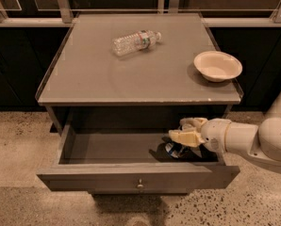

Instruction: Place pepsi can into top drawer

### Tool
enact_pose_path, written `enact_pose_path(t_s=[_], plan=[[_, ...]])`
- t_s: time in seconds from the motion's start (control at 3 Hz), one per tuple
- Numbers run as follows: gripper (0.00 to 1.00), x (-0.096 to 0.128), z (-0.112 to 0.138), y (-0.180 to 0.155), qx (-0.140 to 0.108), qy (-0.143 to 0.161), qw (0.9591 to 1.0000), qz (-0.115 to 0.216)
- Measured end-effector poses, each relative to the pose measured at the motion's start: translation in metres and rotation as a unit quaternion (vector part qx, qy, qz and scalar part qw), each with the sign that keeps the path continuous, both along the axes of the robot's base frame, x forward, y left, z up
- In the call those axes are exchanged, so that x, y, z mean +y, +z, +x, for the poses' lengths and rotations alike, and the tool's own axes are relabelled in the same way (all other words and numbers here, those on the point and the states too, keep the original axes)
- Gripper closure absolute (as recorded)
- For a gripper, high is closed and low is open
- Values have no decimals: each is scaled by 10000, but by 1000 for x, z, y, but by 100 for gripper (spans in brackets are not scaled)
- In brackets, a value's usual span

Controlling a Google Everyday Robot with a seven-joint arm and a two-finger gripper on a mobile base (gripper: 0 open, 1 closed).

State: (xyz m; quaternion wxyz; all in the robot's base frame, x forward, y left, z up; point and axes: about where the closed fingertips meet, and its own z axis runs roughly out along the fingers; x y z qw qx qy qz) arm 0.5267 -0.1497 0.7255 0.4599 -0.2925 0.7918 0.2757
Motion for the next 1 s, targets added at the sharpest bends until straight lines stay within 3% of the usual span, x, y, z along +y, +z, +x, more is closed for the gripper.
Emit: enact_pose_path(t_s=[0.33,0.67,1.0], plan=[[12,0,0,0,0,0,10000,0],[0,0,0,0,0,1,10000,0],[0,0,0,0,0,1,10000,0]])
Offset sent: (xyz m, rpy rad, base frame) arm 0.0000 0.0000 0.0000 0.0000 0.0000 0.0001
